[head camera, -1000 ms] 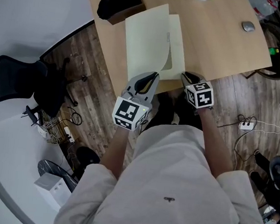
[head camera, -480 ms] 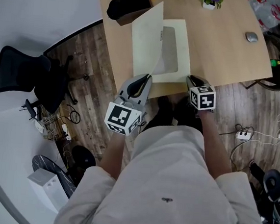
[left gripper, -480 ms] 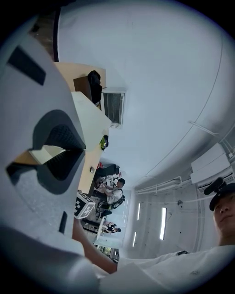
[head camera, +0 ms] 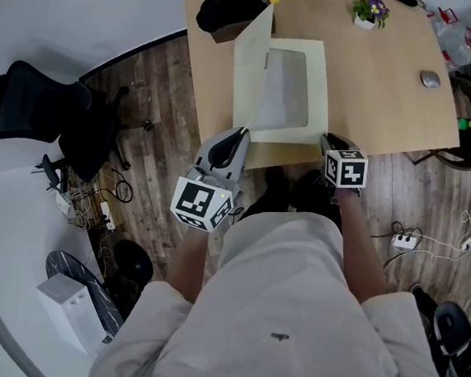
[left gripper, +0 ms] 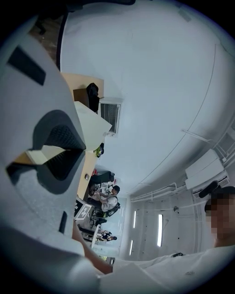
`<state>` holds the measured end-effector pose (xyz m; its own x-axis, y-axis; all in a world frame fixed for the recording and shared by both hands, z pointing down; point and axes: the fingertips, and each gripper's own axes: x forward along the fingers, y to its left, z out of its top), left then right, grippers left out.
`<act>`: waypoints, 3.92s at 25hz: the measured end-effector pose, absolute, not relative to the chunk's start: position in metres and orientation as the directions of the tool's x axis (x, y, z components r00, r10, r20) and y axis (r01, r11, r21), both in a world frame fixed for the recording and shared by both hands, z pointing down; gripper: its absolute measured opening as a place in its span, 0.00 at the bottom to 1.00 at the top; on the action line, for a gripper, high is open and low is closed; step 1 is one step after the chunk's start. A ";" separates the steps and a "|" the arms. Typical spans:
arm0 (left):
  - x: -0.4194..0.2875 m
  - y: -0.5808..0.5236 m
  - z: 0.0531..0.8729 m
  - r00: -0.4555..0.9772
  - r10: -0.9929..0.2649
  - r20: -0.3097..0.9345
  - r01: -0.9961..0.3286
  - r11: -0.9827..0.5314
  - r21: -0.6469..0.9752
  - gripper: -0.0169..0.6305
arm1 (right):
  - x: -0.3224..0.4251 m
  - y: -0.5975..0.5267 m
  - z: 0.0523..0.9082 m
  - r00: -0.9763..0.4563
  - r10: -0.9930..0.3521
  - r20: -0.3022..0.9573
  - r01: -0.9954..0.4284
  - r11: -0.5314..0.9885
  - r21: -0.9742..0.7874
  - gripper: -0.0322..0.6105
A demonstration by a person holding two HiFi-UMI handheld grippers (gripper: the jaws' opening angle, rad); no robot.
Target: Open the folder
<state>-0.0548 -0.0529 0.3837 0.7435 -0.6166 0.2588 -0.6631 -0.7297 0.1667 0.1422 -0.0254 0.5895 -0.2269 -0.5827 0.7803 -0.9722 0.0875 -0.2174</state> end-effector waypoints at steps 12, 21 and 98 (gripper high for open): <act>-0.105 -0.053 0.389 0.622 -0.741 0.251 -0.782 -0.602 0.159 0.04 | 0.144 -0.031 0.591 -0.186 -0.563 0.805 -0.980 0.053 -0.190 0.14; -0.131 -0.052 0.397 0.533 -0.804 0.263 -0.846 -0.511 0.150 0.03 | 0.144 -0.035 0.591 -0.174 -0.551 0.816 -0.982 0.039 -0.183 0.14; -0.331 -0.091 0.593 -0.124 -0.772 0.624 -0.992 0.080 -0.097 0.04 | 0.138 -0.036 0.590 -0.118 -0.532 0.839 -0.973 0.232 0.010 0.09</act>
<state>-0.3314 -0.0913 0.5934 -0.1235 -0.7716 0.6240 -0.9920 0.0800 -0.0975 0.1380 -0.0361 0.5902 -0.1182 -0.5317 0.8386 -0.9728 0.2316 0.0097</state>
